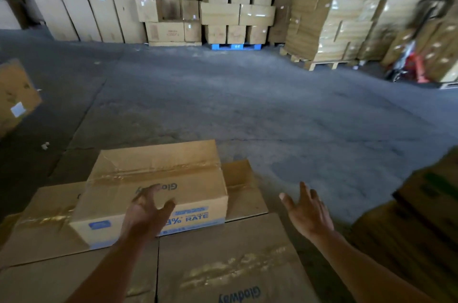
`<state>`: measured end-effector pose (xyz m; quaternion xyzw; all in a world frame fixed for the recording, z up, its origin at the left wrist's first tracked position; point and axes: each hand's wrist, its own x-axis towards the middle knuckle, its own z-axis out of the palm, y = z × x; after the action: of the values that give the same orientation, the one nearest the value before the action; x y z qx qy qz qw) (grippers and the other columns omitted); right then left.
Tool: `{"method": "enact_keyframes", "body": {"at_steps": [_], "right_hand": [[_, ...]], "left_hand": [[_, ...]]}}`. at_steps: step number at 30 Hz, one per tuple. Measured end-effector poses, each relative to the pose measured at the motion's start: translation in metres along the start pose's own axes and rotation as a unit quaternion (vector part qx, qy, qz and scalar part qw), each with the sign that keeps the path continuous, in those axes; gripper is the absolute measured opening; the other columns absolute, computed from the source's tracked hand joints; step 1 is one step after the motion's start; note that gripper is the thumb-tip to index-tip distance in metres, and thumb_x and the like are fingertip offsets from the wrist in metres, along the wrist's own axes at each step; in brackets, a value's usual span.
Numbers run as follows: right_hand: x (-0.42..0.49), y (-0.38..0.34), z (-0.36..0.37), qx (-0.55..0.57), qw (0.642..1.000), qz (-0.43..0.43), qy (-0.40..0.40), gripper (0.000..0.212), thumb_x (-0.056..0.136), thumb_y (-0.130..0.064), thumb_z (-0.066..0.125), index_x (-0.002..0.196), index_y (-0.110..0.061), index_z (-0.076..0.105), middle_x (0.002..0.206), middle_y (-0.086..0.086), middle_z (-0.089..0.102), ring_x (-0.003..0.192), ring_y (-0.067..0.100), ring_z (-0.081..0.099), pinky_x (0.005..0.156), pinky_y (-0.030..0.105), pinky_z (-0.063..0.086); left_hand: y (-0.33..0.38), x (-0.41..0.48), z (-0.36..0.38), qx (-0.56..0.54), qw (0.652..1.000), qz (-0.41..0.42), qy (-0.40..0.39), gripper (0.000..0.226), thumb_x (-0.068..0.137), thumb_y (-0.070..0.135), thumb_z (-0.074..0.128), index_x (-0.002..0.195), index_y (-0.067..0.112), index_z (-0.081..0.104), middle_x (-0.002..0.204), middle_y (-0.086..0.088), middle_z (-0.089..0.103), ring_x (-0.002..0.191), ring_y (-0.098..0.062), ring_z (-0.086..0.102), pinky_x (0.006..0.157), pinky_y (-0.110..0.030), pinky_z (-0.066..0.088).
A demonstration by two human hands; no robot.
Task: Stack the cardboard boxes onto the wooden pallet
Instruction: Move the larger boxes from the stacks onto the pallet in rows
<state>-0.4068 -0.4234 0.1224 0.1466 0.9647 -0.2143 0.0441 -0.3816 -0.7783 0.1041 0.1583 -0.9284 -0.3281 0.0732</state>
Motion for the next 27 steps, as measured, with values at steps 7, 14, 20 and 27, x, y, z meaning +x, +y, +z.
{"method": "enact_keyframes", "body": {"at_steps": [7,14,20,27], "right_hand": [[-0.041,0.119,-0.172,0.042,0.995,0.036,0.078,0.073,0.099,-0.061,0.036,0.156,-0.018,0.022,0.159,0.010,0.031,0.141,0.033,0.037,0.111,0.044,0.035],[-0.085,0.306,-0.300,0.107,0.977,0.104,0.153,0.061,0.097,-0.056,0.042,0.144,-0.018,0.039,0.144,0.015,0.046,0.126,0.036,0.047,0.101,0.043,0.042],[-0.121,0.447,-0.371,0.129,0.962,0.145,0.189,0.055,0.097,-0.057,0.041,0.140,-0.022,0.042,0.140,0.015,0.050,0.119,0.035,0.053,0.097,0.051,0.047],[-0.130,0.547,-0.401,0.147,0.941,0.200,0.228,0.059,0.098,-0.059,0.038,0.144,-0.021,0.036,0.140,0.013,0.051,0.116,0.033,0.056,0.087,0.045,0.051]], "left_hand": [[0.208,-0.061,0.015,-0.036,0.991,0.104,-0.082,0.056,0.088,0.046,0.067,0.137,0.020,0.054,0.137,-0.010,0.059,0.124,-0.029,0.055,0.101,-0.039,0.045],[0.408,-0.180,0.092,-0.028,0.970,0.217,-0.107,0.056,0.086,0.048,0.068,0.134,0.021,0.058,0.133,-0.002,0.063,0.126,-0.023,0.056,0.103,-0.030,0.041],[0.556,-0.271,0.170,-0.056,0.936,0.304,-0.166,0.060,0.086,0.040,0.071,0.138,0.013,0.055,0.136,-0.007,0.060,0.127,-0.024,0.054,0.105,-0.032,0.041],[0.643,-0.314,0.231,-0.004,0.899,0.391,-0.198,0.064,0.085,0.043,0.070,0.138,0.011,0.054,0.138,-0.010,0.059,0.125,-0.024,0.056,0.101,-0.028,0.041]]}}
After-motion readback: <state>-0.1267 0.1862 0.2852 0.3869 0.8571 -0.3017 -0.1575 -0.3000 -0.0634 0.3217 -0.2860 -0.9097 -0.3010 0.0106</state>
